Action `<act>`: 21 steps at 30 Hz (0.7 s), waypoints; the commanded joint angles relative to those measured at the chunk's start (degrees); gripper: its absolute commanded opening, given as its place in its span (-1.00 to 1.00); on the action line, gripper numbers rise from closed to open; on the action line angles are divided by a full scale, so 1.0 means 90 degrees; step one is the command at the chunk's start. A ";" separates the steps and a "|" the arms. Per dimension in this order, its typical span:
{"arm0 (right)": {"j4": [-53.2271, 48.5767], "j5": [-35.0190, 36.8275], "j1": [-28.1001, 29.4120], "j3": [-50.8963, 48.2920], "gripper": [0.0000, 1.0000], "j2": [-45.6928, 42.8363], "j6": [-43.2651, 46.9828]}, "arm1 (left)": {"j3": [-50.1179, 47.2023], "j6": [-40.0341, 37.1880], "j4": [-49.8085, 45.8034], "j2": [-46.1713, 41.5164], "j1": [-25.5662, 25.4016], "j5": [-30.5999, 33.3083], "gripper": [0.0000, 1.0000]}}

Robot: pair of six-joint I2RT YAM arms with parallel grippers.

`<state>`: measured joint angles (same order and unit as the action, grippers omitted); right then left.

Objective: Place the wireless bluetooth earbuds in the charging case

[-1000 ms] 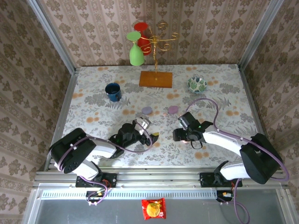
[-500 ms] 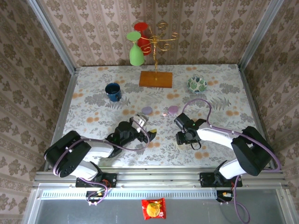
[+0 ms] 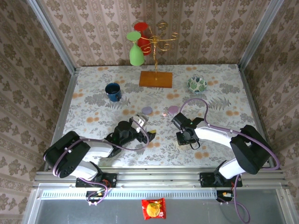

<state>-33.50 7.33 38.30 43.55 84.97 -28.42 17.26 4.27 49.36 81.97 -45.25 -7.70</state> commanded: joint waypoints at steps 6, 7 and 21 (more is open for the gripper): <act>0.0002 0.0014 0.0037 -0.0004 -0.28 -0.0956 0.0557 | -0.0032 -0.0407 -0.0031 -0.0391 0.0108 -0.0781 1.00; 0.0052 -0.0053 0.0029 -0.0005 -0.28 -0.1111 0.0682 | -0.0042 -0.0457 -0.0035 -0.0430 0.0111 -0.0902 1.00; 0.0265 -0.0906 0.0031 0.0236 -0.39 -0.2341 0.3436 | -0.0130 -0.0763 0.0955 0.0002 0.0098 -0.3060 0.97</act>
<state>-31.44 1.28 38.30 43.72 65.08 -5.52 17.23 -1.15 52.71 80.42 -44.53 -29.23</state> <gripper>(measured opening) 0.404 0.988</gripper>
